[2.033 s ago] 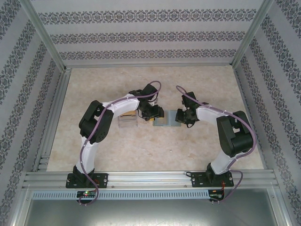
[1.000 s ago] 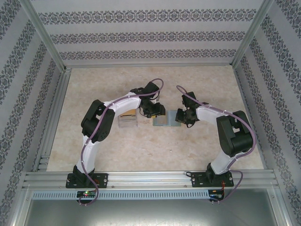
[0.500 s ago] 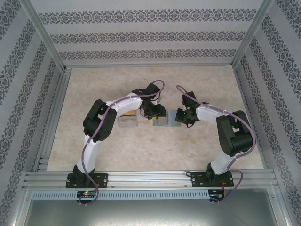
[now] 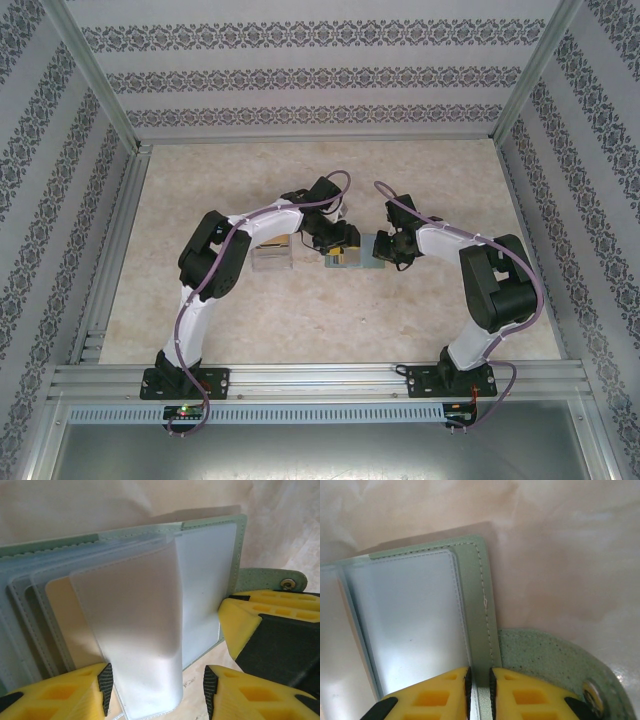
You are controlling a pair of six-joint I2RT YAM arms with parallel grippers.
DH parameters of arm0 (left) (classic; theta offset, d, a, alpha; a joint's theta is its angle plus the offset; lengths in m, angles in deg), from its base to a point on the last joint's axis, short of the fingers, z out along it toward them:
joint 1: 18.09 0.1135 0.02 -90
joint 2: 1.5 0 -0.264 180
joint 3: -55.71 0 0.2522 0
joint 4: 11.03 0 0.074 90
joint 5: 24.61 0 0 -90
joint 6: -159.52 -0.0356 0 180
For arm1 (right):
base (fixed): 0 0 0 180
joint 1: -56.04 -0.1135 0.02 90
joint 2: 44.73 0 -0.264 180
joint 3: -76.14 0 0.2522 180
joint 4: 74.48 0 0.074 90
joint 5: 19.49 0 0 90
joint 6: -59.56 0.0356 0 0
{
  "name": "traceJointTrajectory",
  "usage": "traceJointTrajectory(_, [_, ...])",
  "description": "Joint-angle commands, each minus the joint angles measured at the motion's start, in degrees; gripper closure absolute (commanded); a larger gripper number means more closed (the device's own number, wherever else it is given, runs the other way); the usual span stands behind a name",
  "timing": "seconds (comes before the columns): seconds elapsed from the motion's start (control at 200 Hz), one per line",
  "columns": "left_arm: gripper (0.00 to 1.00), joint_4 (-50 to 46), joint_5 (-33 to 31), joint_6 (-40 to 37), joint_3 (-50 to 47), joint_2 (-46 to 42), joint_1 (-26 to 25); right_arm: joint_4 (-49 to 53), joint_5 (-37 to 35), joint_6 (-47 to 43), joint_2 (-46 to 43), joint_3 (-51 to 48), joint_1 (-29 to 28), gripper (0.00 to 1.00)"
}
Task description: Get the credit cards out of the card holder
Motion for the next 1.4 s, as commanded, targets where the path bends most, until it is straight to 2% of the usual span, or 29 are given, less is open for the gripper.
traceJointTrajectory(0.0, [0.46, 1.5, 1.0, 0.8, -0.8, 1.0, -0.9, -0.4, 2.8, 1.0, 2.7, -0.7, -1.9, 0.79])
traceJointTrajectory(0.31, [0.45, 6.7, 5.4, 1.9, -0.2, 1.4, -1.4, -0.6, 2.8, 1.2, 2.6, -0.8, -2.1, 0.79])
traceJointTrajectory(0.69, [0.44, 9.2, 9.8, 2.2, 5.4, 5.1, -2.7, -0.6, 3.0, 1.5, 2.7, -0.4, -2.0, 0.79])
traceJointTrajectory(0.934, [0.44, 10.0, 10.4, 1.9, 8.8, 5.0, -3.1, -0.9, 3.3, 1.8, 2.8, -0.6, -1.8, 0.79])
traceJointTrajectory(1.084, [0.44, 7.2, 7.7, -0.3, 9.7, 2.7, -2.9, -0.9, 3.2, 1.8, 2.7, -0.7, -1.6, 0.79])
traceJointTrajectory(1.284, [0.41, 1.7, -1.2, -3.6, 6.6, -3.5, -1.2, -1.0, 3.3, 1.8, 2.7, -0.8, -1.6, 0.79])
traceJointTrajectory(1.399, [0.40, -0.4, -4.3, -4.4, 3.4, -6.0, 0.0, -1.2, 3.5, 1.9, 2.8, -0.8, -1.6, 0.79])
